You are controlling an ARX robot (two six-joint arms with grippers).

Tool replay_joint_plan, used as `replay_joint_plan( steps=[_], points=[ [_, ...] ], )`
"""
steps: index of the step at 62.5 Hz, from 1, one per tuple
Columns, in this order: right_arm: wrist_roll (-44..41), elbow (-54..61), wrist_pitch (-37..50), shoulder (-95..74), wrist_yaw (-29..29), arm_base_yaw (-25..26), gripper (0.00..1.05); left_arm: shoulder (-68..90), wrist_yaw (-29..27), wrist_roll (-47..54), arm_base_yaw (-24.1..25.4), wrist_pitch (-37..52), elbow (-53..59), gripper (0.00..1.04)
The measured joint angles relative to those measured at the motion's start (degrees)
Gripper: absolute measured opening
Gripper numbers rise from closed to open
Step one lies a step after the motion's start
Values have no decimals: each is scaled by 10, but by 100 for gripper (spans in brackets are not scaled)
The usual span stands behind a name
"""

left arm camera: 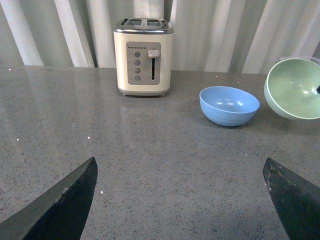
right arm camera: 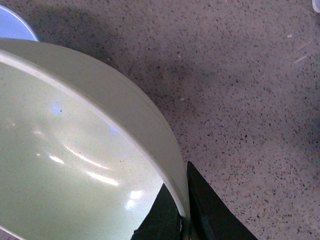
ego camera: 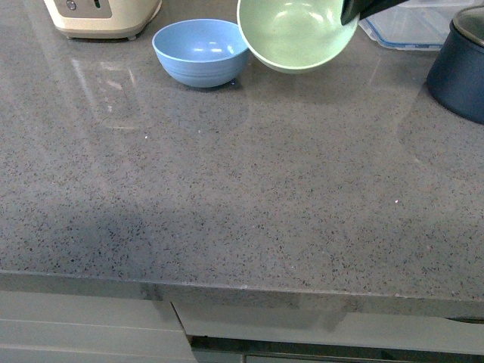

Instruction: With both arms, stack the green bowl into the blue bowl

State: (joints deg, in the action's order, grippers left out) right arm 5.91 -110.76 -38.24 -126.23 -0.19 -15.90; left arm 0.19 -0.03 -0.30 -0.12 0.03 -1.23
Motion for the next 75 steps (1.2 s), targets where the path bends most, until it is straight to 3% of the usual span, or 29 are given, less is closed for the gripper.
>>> replay_joint_plan(
  steps=[19, 40, 75],
  points=[
    [-7, -176, -71, -90, -16, -37, 1, 0, 0, 0, 0, 0, 0, 98],
    [-14, -482, -204, -251, -21, -79, 1, 0, 0, 0, 0, 0, 0, 98],
    [-15, -311, -110, -201, -23, -92, 1, 0, 0, 0, 0, 0, 0, 98]
  ],
)
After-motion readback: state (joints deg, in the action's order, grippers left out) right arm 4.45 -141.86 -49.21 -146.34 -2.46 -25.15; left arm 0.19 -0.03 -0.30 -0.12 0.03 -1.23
